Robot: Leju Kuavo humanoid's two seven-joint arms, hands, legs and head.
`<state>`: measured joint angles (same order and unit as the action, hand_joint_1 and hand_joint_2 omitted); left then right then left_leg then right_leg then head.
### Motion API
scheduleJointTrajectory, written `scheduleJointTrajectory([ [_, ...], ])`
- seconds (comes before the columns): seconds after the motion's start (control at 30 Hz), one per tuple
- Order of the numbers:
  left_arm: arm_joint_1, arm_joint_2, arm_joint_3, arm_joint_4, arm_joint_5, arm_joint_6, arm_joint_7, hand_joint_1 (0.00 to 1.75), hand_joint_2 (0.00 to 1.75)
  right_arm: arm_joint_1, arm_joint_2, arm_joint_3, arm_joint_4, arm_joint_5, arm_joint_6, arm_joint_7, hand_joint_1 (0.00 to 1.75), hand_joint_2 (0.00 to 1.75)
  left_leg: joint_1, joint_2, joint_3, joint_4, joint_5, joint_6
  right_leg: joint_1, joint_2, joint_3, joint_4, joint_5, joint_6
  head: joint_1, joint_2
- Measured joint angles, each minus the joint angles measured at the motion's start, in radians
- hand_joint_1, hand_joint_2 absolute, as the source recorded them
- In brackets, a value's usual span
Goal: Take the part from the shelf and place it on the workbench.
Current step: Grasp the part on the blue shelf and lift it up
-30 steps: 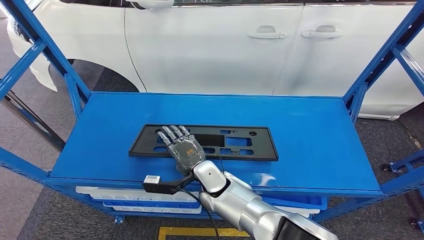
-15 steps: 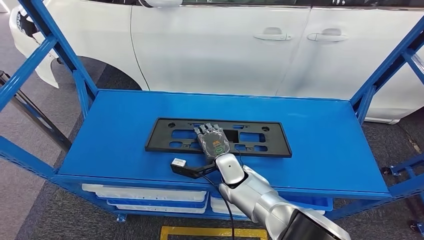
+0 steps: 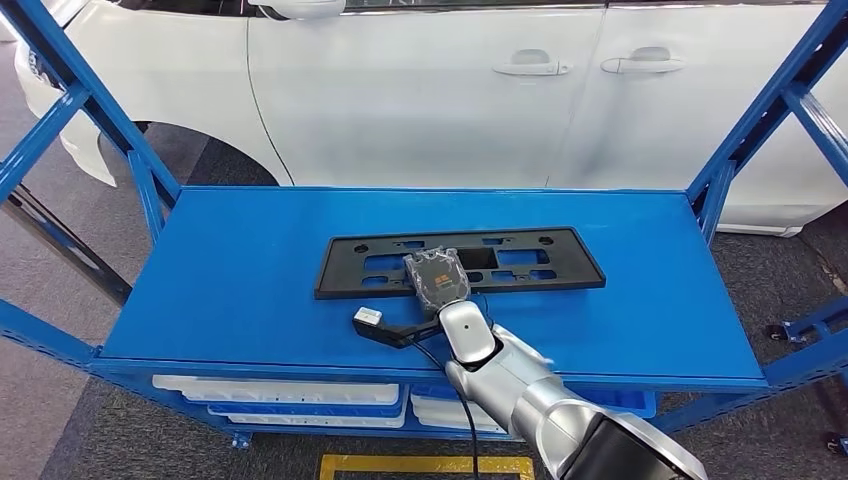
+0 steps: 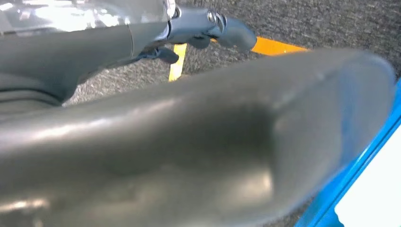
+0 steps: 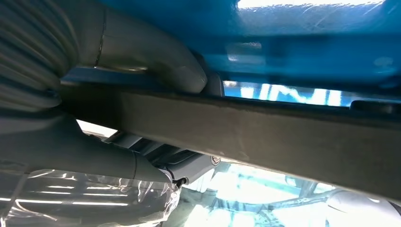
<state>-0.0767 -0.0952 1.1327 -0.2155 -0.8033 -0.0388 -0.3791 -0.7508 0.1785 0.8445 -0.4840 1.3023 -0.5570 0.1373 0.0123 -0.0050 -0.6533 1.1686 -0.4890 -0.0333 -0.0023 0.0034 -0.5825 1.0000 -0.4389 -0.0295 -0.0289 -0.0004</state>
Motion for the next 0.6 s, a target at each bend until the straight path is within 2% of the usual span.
scheduleJointTrajectory([
  [0.07,-0.002,0.002,0.001,0.000,-0.001,-0.003,-0.001,0.00,0.00,0.000,-0.001,-0.012,0.000,0.008,-0.001,0.002,1.75,1.75,-0.003,0.000,0.062,-0.124,0.040,0.010,0.003,0.000,0.002,0.001,-0.002,0.006,0.000,0.000],
  [0.1,-0.002,0.003,0.001,0.000,-0.002,-0.005,-0.002,0.00,0.00,0.000,-0.002,-0.019,0.000,0.012,-0.002,0.004,1.75,1.75,-0.005,-0.001,0.079,-0.159,0.047,0.014,0.004,0.000,0.000,0.001,-0.002,0.010,0.001,0.000],
  [0.17,-0.003,0.004,0.001,0.000,-0.008,-0.009,-0.010,0.00,0.00,0.002,-0.004,-0.032,0.000,0.022,-0.006,0.003,1.75,1.75,-0.010,-0.001,0.083,-0.174,0.048,0.023,0.004,0.000,-0.002,0.000,0.000,0.020,0.001,0.000],
  [0.23,-0.003,0.003,0.001,0.000,-0.017,-0.011,-0.028,0.00,0.00,0.008,-0.006,-0.050,-0.005,0.029,-0.019,-0.007,1.75,1.75,-0.005,0.001,0.085,-0.182,0.054,0.034,0.003,0.000,-0.006,0.010,-0.009,0.031,0.002,0.000],
  [0.3,-0.004,0.003,0.001,0.000,-0.022,-0.011,-0.051,0.00,0.87,0.016,-0.008,-0.076,-0.024,0.033,-0.041,-0.029,1.75,1.75,0.000,0.003,0.088,-0.189,0.058,0.045,0.001,0.000,-0.040,0.083,-0.054,0.040,0.004,0.000],
  [0.37,-0.005,0.004,0.001,0.000,-0.020,-0.013,-0.068,0.00,1.75,0.033,-0.013,-0.106,-0.067,0.033,-0.058,-0.055,1.75,1.75,0.000,0.004,0.088,-0.190,0.058,0.049,-0.002,0.000,-0.106,0.219,-0.117,0.046,0.006,0.000],
  [0.4,-0.004,0.004,0.002,0.000,-0.019,-0.016,-0.074,0.00,1.75,0.046,-0.017,-0.120,-0.099,0.032,-0.061,-0.067,1.75,1.75,-0.001,0.004,0.088,-0.189,0.057,0.049,-0.004,0.000,-0.133,0.273,-0.133,0.048,0.006,0.000],
  [0.43,-0.003,0.003,0.002,0.000,-0.018,-0.019,-0.080,0.00,1.75,0.061,-0.023,-0.135,-0.140,0.030,-0.063,-0.080,1.75,1.75,-0.001,0.004,0.088,-0.188,0.056,0.049,-0.006,0.000,-0.146,0.295,-0.131,0.050,0.006,0.000],
  [0.47,-0.002,0.003,0.002,0.000,-0.019,-0.021,-0.085,0.00,1.75,0.078,-0.032,-0.148,-0.191,0.023,-0.063,-0.095,1.75,1.75,-0.001,0.003,0.089,-0.186,0.054,0.048,-0.007,0.000,-0.140,0.278,-0.111,0.050,0.006,0.000],
  [0.53,0.001,0.002,0.004,0.000,-0.021,-0.023,-0.091,0.00,1.75,0.111,-0.054,-0.179,-0.325,-0.018,-0.064,-0.138,1.75,1.75,-0.001,0.001,0.090,-0.179,0.048,0.043,-0.010,-0.002,-0.080,0.145,-0.041,0.047,0.006,0.000],
  [0.6,0.002,0.002,0.006,0.000,-0.022,-0.020,-0.092,0.00,1.75,0.136,-0.075,-0.206,-0.465,-0.074,-0.067,-0.186,1.75,1.75,-0.005,-0.001,0.086,-0.169,0.039,0.033,-0.009,-0.002,-0.031,0.038,-0.002,0.040,0.005,0.000],
])
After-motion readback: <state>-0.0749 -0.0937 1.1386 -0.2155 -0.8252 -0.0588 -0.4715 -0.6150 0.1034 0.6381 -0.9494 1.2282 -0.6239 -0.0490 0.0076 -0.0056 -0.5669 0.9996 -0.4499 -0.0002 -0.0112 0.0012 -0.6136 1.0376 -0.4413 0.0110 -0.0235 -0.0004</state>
